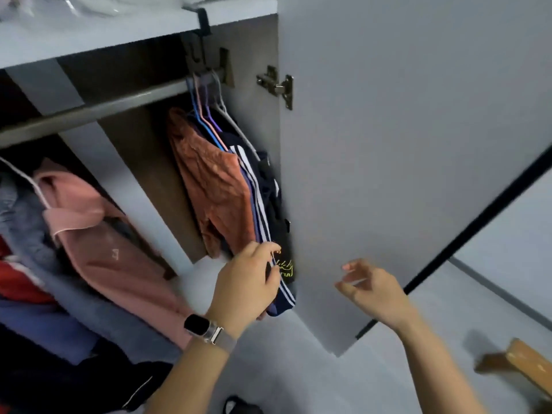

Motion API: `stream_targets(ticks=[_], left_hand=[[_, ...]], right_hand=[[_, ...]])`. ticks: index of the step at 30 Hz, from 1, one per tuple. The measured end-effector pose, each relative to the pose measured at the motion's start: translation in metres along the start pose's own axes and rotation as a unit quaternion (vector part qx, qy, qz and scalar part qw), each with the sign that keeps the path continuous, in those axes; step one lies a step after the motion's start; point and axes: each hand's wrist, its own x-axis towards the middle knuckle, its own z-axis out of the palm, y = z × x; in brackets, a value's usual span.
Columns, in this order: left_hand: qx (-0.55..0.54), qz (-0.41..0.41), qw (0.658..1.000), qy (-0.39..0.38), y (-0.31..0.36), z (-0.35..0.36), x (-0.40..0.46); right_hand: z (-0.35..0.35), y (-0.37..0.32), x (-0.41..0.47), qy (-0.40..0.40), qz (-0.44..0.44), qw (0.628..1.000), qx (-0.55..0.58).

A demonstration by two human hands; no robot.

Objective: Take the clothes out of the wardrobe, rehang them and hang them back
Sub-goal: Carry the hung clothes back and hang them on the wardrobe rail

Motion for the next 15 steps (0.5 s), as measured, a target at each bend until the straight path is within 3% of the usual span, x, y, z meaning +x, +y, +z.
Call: stream_targets(ticks=[3, 7, 15], left_hand=[[-0.011, 0.037, 0.998, -0.058, 0.072, 0.053, -0.017], [-0.032, 0.148, 0.977, -0.148, 0.19, 0.121, -0.04], [-0.052, 0.308, 0.922, -0.228, 0.39, 0.224, -0.06]], right_hand=[[-0.038, 0.068, -0.044, 0.029, 0.04, 0.999, -0.012], [-0.101, 0.168, -0.119, 0.118, 0.144, 0.982, 0.03], [-0.195, 0.333, -0.251, 0.34, 0.3, 0.885, 0.101]])
